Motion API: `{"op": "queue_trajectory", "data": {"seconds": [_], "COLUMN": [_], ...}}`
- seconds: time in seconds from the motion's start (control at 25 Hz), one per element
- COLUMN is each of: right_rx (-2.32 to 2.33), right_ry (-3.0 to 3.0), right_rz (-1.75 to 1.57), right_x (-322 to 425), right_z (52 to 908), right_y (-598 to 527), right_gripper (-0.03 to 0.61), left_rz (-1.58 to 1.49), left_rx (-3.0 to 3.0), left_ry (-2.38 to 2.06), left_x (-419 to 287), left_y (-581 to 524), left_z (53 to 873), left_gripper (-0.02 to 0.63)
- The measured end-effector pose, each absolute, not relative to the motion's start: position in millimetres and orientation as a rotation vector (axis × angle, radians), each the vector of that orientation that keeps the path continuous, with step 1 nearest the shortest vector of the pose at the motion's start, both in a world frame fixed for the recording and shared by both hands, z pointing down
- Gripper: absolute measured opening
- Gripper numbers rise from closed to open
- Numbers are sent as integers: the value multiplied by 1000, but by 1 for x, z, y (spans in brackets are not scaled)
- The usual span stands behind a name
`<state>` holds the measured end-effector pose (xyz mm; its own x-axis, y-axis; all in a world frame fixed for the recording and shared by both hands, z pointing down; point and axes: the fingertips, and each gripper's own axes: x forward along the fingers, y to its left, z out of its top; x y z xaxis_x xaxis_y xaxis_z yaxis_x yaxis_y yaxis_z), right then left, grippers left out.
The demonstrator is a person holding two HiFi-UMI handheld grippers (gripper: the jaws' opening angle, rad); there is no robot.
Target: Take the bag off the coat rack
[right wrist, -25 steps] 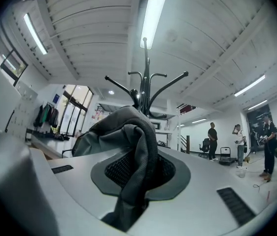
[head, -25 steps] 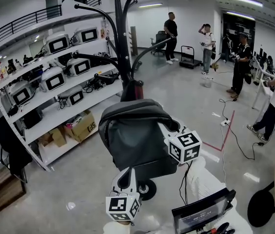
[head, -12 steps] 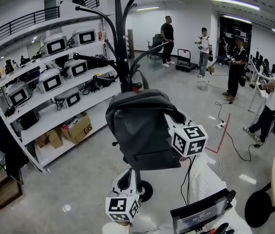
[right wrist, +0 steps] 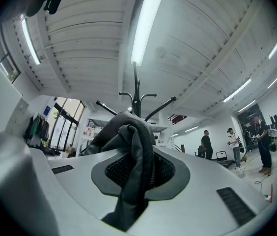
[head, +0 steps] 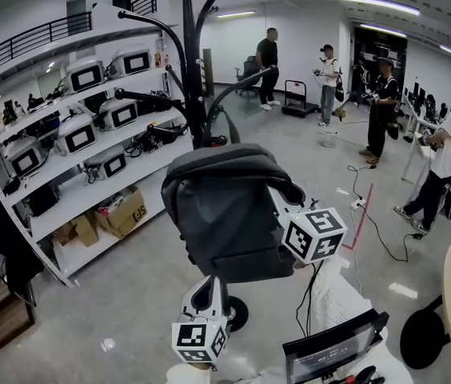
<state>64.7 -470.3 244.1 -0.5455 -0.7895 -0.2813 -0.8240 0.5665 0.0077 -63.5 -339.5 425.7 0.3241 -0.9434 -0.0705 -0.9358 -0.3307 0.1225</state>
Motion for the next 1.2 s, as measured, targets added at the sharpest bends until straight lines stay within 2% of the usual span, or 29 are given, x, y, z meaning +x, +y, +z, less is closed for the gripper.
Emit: {"op": "queue_trajectory", "data": {"seconds": [0.48, 1.2], "right_rx": [-1322, -1324], "right_ry": [2557, 2632], "right_rz": [208, 111], "right_x": [69, 66], "right_z": [256, 340], "right_y": [-432, -386], "right_gripper": [71, 71], "left_rz": [-195, -153], "left_rx": [2528, 2516], "left_ry": [-1732, -1699], "left_x": [-52, -41], "left_y": [-323, -305], "left_z": [429, 439], "left_gripper": [2, 2]}}
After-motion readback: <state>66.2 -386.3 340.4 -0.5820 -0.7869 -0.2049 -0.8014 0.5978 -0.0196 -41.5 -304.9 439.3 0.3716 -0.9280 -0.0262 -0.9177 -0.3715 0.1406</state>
